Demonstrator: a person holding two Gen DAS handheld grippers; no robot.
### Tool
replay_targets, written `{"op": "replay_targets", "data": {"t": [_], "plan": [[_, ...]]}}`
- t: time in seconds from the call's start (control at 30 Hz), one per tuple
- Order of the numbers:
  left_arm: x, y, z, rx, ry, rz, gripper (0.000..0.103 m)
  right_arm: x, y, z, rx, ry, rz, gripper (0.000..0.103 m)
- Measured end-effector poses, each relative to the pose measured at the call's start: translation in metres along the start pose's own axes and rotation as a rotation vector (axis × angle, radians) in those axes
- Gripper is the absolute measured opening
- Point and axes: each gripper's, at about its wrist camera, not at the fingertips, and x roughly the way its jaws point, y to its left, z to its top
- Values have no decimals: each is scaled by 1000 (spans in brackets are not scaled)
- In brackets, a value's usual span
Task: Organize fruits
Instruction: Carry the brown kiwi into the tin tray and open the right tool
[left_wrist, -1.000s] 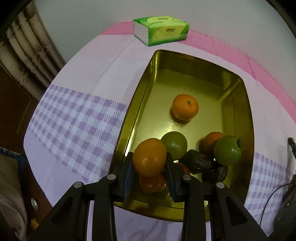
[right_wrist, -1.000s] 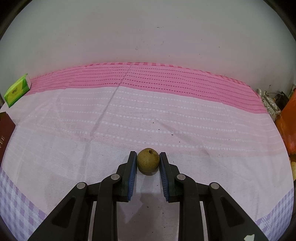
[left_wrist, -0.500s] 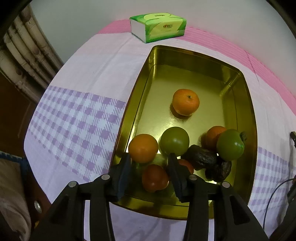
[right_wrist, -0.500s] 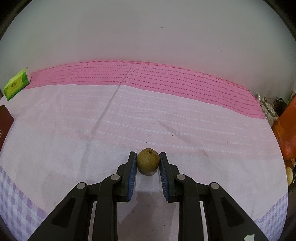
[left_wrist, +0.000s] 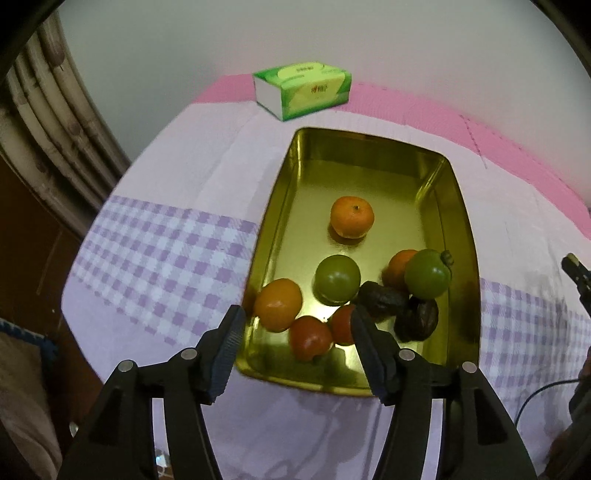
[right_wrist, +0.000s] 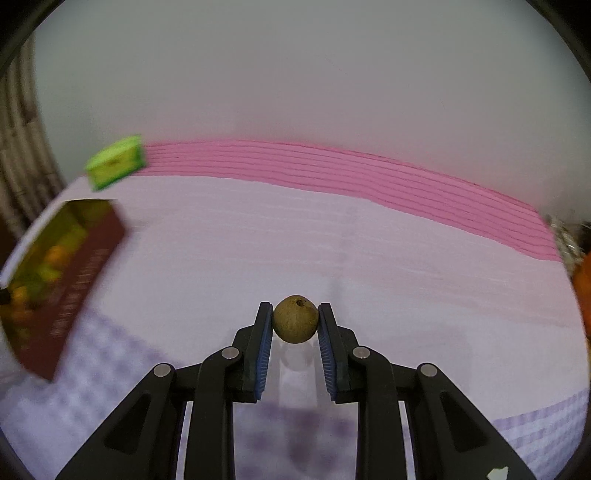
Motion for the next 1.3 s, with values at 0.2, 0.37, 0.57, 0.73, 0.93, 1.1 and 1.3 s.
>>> {"op": "replay_targets", "data": {"t": [0.2, 0.37, 0.57, 0.73, 0.93, 1.1, 1.3], "plan": [[-20, 17, -14, -8, -37, 33, 69, -18, 87, 0, -115, -13, 198, 23], [-35, 34, -20, -46, -54, 47, 70, -21, 154, 1, -230, -1, 318, 23], [-46, 42, -29, -43, -78, 91, 72, -12, 213, -2, -332, 33, 370, 23], [-46, 43, -34, -45, -75, 102, 72, 3, 228, -5, -357, 72, 351, 23], [-46, 42, -35, -40, -79, 103, 73, 17, 233, -4, -357, 96, 295, 23], [-46, 39, -36, -32, -79, 97, 73, 25, 235, -1, -354, 85, 251, 23], [-45, 34, -38, -17, -75, 93, 73, 26, 232, -4, -322, 81, 240, 23]]}}
